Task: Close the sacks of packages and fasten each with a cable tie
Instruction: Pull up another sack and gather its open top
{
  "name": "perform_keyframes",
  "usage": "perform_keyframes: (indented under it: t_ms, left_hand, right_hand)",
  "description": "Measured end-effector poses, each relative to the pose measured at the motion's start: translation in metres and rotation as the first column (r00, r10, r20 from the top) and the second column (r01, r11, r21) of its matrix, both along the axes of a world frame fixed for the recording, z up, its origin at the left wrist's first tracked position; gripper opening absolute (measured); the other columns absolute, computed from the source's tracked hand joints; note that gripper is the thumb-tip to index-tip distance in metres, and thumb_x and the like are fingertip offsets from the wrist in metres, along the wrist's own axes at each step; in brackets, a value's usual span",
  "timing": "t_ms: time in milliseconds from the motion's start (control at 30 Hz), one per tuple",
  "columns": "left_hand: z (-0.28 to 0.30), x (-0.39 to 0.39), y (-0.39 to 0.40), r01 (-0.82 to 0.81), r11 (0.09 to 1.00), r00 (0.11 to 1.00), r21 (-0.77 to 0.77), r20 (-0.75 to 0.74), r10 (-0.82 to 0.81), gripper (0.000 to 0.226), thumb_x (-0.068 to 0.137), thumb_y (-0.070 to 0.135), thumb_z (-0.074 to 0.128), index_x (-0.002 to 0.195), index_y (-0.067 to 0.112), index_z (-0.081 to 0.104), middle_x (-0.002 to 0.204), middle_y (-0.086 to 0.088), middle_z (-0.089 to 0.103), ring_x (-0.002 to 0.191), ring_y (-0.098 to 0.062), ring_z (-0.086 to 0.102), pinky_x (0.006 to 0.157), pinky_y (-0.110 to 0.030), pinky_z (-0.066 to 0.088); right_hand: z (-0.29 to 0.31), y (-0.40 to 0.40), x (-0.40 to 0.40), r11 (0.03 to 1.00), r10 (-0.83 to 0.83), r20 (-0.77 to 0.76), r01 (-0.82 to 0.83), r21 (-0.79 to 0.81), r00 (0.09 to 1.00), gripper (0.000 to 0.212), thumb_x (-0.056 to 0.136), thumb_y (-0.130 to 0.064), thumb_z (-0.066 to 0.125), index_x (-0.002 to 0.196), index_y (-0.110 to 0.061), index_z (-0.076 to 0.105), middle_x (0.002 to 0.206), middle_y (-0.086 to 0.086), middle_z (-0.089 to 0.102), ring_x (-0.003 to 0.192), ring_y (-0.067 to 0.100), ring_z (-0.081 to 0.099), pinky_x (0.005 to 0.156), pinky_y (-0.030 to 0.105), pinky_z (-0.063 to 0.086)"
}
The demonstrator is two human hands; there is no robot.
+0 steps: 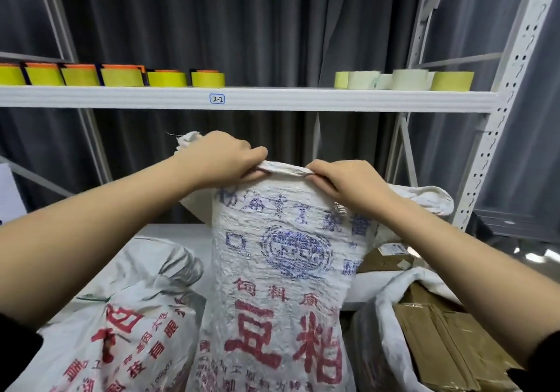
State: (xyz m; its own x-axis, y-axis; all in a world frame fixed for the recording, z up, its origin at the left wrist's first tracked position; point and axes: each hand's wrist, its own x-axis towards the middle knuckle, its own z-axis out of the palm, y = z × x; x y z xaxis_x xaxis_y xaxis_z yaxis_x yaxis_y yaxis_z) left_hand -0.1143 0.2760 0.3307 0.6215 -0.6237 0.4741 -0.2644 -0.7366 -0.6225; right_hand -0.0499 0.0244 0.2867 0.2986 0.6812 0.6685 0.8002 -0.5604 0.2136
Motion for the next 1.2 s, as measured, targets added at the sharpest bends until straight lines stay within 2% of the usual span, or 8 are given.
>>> perform_keyframes:
  t_ms: [133, 300, 433, 533, 700, 867, 1033, 1200]
  left_hand:
    - [-0.016, 0.003, -0.013, -0.004, 0.988, 0.996, -0.158, -0.094, -0.011, 0.057, 0.085, 0.065, 0.01, 0.086, 0.023, 0.048, 0.069, 0.003, 0.058, 0.063, -0.023, 0.057, 0.047, -0.029, 0.023]
    - [-0.013, 0.0, -0.02, -0.039, 0.865, 0.924, -0.5, -0.349, -0.16, 0.018, 0.092, 0.038, 0.055, 0.094, 0.022, 0.063, 0.079, 0.008, 0.063, 0.08, -0.019, 0.061, 0.065, -0.032, 0.043]
    - [-0.021, 0.002, -0.025, 0.141, 0.987, 0.99, -0.082, 0.029, -0.139, 0.019, 0.088, 0.023, 0.047, 0.081, 0.012, 0.06, 0.067, -0.004, 0.06, 0.057, -0.026, 0.058, 0.042, -0.028, 0.028]
    - [-0.028, 0.0, -0.026, 0.212, 0.973, 0.977, -0.091, 0.051, -0.208, 0.028, 0.087, 0.032, 0.045, 0.076, 0.011, 0.06, 0.06, -0.003, 0.059, 0.048, -0.024, 0.056, 0.044, -0.021, 0.023]
    - [-0.033, -0.001, 0.007, 0.176, 0.964, 0.977, -0.201, -0.087, -0.196, 0.045, 0.093, 0.048, 0.032, 0.09, 0.011, 0.057, 0.07, -0.007, 0.062, 0.064, -0.029, 0.057, 0.058, -0.034, 0.044]
    - [-0.034, -0.003, 0.018, 0.117, 0.993, 0.987, -0.029, -0.107, -0.12, 0.021, 0.09, 0.034, 0.038, 0.088, 0.014, 0.042, 0.062, -0.005, 0.055, 0.045, -0.026, 0.051, 0.039, -0.029, 0.029]
    - [-0.033, -0.002, 0.017, 0.09, 0.984, 0.995, 0.153, 0.023, -0.095, 0.014, 0.07, 0.003, 0.047, 0.083, 0.006, 0.049, 0.056, -0.006, 0.048, 0.034, -0.022, 0.045, 0.035, -0.022, 0.022]
    - [-0.028, 0.0, 0.01, 0.18, 0.981, 0.983, 0.069, -0.046, -0.178, 0.03, 0.086, 0.036, 0.043, 0.083, 0.008, 0.053, 0.054, -0.003, 0.055, 0.035, -0.024, 0.049, 0.038, -0.021, 0.021]
  right_hand:
    - [-0.005, -0.003, 0.003, 0.999, -0.035, 0.161, 0.036, -0.002, 0.986, 0.034, 0.096, -0.039, 0.035, 0.096, -0.021, 0.065, 0.061, -0.002, 0.06, 0.056, 0.025, 0.06, 0.041, 0.027, 0.037]
    - [-0.018, -0.002, 0.007, 0.998, -0.065, 0.397, 0.057, 0.032, 0.916, 0.019, 0.091, -0.021, 0.052, 0.096, -0.018, 0.07, 0.058, -0.002, 0.056, 0.049, 0.023, 0.051, 0.04, 0.025, 0.027]
    - [-0.004, 0.019, -0.011, 1.0, 0.026, -0.168, -0.028, -0.01, 0.985, 0.039, 0.097, -0.049, 0.036, 0.118, -0.027, 0.061, 0.103, -0.006, 0.065, 0.087, 0.014, 0.062, 0.07, 0.032, 0.043]
    - [0.003, 0.034, -0.015, 0.994, 0.074, -0.566, -0.107, -0.026, 0.821, 0.03, 0.102, -0.04, 0.037, 0.111, -0.02, 0.059, 0.103, -0.005, 0.06, 0.095, 0.014, 0.055, 0.079, 0.033, 0.039]
    - [-0.01, 0.028, -0.014, 0.999, 0.021, -0.071, -0.024, -0.042, 0.997, 0.023, 0.099, -0.032, 0.039, 0.096, -0.017, 0.056, 0.091, 0.002, 0.062, 0.076, 0.025, 0.059, 0.055, 0.034, 0.04]
    - [-0.028, 0.021, -0.011, 0.997, -0.017, 0.375, 0.042, -0.057, 0.927, 0.017, 0.08, -0.01, 0.063, 0.097, -0.011, 0.067, 0.073, 0.003, 0.055, 0.054, 0.025, 0.053, 0.044, 0.027, 0.017]
    - [-0.014, 0.034, -0.025, 0.997, -0.068, -0.061, 0.066, -0.034, 0.996, 0.042, 0.097, -0.054, 0.032, 0.105, -0.024, 0.061, 0.095, -0.006, 0.067, 0.087, 0.02, 0.063, 0.055, 0.029, 0.035]
    - [-0.007, 0.052, -0.026, 0.985, -0.06, -0.197, 0.026, -0.169, 0.979, 0.037, 0.1, -0.048, 0.037, 0.128, -0.026, 0.047, 0.117, 0.001, 0.066, 0.102, 0.027, 0.06, 0.068, 0.033, 0.035]
